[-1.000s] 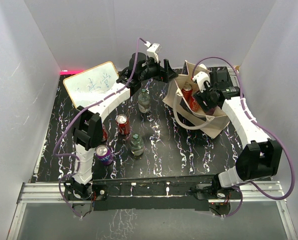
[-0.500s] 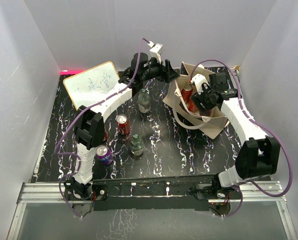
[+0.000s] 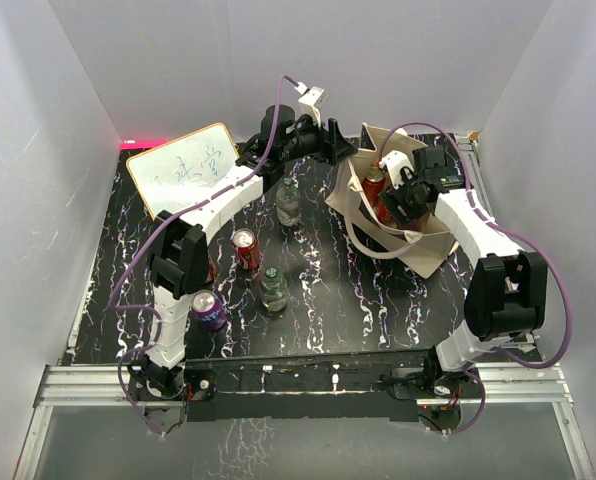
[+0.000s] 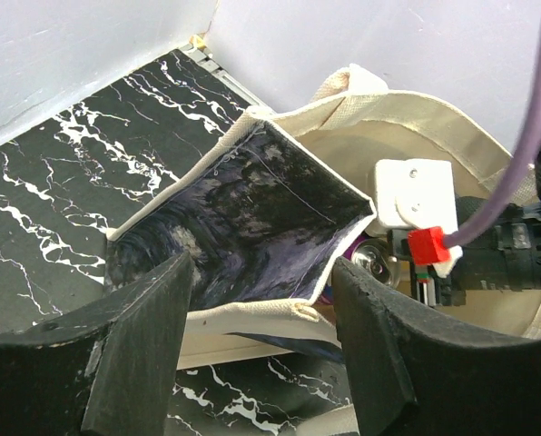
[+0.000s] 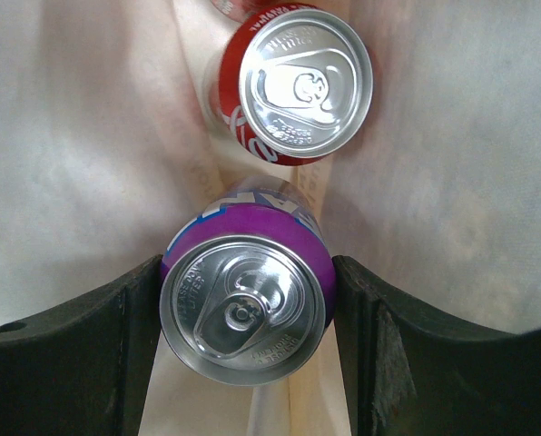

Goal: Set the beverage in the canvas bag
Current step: Place the drink in the canvas bag.

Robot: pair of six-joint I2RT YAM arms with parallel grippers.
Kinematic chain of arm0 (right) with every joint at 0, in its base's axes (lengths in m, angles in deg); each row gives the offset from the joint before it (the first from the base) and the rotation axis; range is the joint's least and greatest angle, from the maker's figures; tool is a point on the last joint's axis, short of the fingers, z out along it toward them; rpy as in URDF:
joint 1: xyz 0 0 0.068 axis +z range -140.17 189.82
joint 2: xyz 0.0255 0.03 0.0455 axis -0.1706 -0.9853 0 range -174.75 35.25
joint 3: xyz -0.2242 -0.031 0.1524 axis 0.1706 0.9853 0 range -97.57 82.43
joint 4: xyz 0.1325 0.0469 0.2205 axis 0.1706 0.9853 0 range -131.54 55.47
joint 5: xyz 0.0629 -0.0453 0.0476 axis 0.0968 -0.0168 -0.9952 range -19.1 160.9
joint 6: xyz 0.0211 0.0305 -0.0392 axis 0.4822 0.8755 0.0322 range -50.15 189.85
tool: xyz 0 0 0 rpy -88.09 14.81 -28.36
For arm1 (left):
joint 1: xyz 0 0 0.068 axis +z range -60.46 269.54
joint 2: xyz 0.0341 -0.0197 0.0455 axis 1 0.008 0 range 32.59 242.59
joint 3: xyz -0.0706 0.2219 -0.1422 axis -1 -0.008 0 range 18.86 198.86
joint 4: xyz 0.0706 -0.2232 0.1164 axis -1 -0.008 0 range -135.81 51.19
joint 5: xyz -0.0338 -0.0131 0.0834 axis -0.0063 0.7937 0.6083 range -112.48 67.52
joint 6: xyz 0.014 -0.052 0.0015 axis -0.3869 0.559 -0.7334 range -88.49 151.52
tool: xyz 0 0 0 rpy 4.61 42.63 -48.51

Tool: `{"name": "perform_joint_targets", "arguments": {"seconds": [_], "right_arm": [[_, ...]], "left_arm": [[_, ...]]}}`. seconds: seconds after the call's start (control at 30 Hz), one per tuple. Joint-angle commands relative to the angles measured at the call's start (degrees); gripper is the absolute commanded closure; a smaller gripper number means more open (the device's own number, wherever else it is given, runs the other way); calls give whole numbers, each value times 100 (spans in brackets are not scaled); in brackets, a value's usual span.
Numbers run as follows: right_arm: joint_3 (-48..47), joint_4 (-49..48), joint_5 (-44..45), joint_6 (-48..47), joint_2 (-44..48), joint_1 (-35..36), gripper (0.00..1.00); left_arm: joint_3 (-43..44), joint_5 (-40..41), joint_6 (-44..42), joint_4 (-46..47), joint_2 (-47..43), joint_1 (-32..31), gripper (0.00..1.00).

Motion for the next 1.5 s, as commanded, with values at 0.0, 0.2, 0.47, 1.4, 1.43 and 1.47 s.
{"name": "perform_joint_targets", "arguments": {"seconds": [0.0,0.2,0.47,1.4,1.43,1.47], "right_arm": [[-372,-690,383,170,-93,-83,92],[-336,-950,369,349,-331,-125,92],[-230,-1094,501,664,-500,-216,86],[-197,-1230,741,700,-678,-336,38],[-198,-1224,751,699,-665,-339,37],[-195,-1219,747,698,-666,-332,35]], "left_arm": [[-91,-45,-159,29,-76,14,40],[-121,-55,-167,11,-110,22,41],[-64,-107,-171,-32,-80,23,41],[-77,-166,-83,-16,-84,22,41],[-86,-165,-83,-8,-85,23,41],[-89,-161,-76,0,-88,20,41]]}}
